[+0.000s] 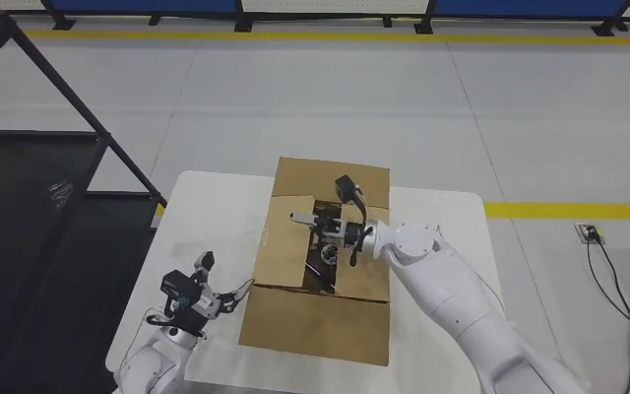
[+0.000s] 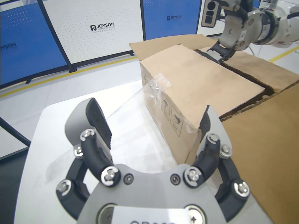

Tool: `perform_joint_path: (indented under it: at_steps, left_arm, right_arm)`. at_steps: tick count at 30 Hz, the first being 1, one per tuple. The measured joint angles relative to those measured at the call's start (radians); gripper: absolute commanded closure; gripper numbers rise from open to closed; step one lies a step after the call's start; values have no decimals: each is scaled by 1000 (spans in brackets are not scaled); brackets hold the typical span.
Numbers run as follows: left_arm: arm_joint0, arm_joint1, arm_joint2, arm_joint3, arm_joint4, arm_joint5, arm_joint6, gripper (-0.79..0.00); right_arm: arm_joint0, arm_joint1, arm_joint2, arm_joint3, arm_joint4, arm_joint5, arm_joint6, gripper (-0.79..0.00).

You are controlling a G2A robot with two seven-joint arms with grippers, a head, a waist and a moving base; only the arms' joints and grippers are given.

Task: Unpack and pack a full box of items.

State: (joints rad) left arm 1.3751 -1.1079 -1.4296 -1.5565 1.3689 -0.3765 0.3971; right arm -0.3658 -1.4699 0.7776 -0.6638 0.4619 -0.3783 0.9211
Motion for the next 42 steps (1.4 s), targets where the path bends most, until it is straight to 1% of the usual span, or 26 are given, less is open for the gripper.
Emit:
perform_joint_path:
  at_steps: [5, 8, 13, 20, 25, 29, 34, 37, 42]
  left_arm:
    - [22, 6, 5, -65, 72, -38, -14, -785]
    - [25, 7, 12, -85, 111, -47, -29, -785]
    - [7, 3, 34, -92, 118, -31, -57, -785]
    - [-50, -8, 76, -86, 99, 6, -100, -785]
    - [-61, -15, 83, -82, 60, 47, -97, -785]
    - [-51, -17, 62, -82, 27, 82, -81, -785]
    - [-20, -14, 22, -100, 10, 97, -65, -785]
    - [5, -12, -14, -108, -14, 102, -48, -785]
    - [50, -7, -82, -115, -45, 108, -36, -785]
  right_arm:
    - [13, -18, -4, 7, 10, -18, -9, -785]
    - [18, -28, -4, 12, 13, -28, -12, -785]
    - [24, -40, -2, 16, 17, -47, -12, -785]
    - [23, -55, 3, 3, 24, -84, -4, -785]
    - [23, -65, 1, -7, 20, -102, 14, -785]
    - [23, -70, 6, -7, 35, -128, 70, -785]
    - [26, -72, 19, 10, 49, -149, 119, -785]
    - [27, -70, 30, 19, 48, -165, 135, -785]
    - [19, -55, 63, 23, 34, -196, 158, -785]
